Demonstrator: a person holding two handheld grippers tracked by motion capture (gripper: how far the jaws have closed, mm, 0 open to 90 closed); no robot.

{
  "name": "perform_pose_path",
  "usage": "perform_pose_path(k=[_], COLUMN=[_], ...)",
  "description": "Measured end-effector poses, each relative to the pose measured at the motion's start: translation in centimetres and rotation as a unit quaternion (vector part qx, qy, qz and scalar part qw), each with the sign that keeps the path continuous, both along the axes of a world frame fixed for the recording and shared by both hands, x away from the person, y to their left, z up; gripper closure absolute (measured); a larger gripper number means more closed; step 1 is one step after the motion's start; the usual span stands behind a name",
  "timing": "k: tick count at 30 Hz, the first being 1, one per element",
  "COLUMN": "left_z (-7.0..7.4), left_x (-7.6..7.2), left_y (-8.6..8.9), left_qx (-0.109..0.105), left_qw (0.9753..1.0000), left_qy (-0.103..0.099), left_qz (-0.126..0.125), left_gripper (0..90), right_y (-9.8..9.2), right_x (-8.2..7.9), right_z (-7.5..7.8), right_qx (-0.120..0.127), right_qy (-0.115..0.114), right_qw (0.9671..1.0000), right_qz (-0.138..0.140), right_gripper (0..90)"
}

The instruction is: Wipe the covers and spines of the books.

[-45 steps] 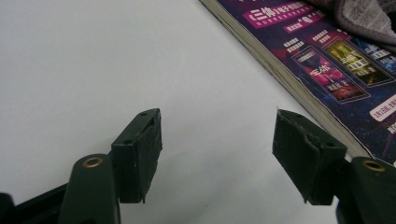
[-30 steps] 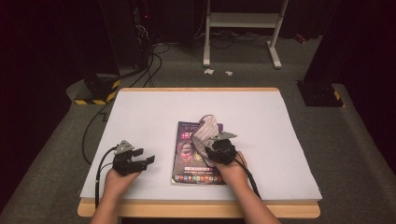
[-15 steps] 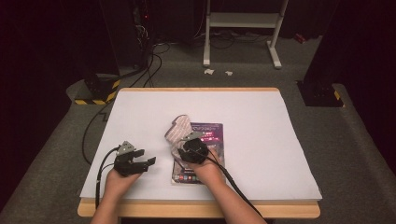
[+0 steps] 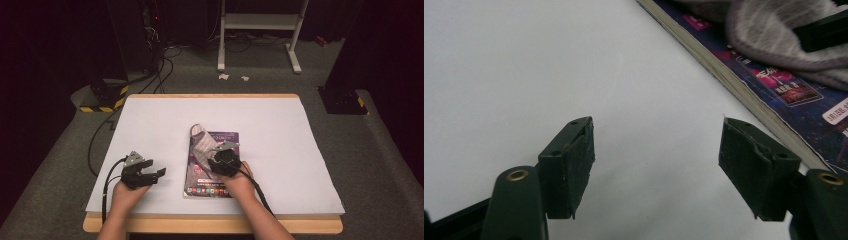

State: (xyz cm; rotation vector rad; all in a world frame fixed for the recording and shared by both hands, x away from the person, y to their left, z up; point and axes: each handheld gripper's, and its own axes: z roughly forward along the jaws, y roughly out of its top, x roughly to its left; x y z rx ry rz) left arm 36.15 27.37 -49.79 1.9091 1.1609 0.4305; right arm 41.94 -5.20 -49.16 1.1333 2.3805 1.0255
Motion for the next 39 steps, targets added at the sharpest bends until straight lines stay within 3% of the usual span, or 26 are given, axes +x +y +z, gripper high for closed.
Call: perform_pose_path(k=[8,13,19,25,30,39], left_z=[0.0,0.1,0.0,0.1,0.2,0.4], left_x=[0.0,0.0,0.1,0.0,-0.1,-0.2], left_y=[0.2,0.4,0.6,0.7,0.8,0.9], left_qx=[-0.004,-0.005,-0.004,-0.004,-0.012,-0.015], left_qw=[1.0,0.9999,0.9998,0.9997,0.9996,0.9995], left_qy=[-0.004,-0.005,-0.005,-0.013,-0.017,-0.02], left_qz=[0.008,0.015,0.017,0.021,0.021,0.022], left_gripper=[30.4,30.2,28.4,26.1,25.9,24.7], right_y=[-6.3,-7.7,-6.9,-5.9,-5.2,-1.8], right_x=[-0.4,-0.1,0.9,3.1,5.6,6.6], right_z=[-0.1,-0.1,0.6,1.6,0.8,0.3], right_qx=[0.019,0.029,0.024,0.013,0.003,-0.006], right_qy=[0.003,0.007,-0.005,-0.016,0.003,0.007], right_qw=[0.9983,0.9972,0.9968,0.996,0.9945,0.9971], right_qz=[-0.054,-0.068,-0.076,-0.087,-0.104,-0.076], right_gripper=[59.8,60.3,60.6,60.5,60.5,60.4])
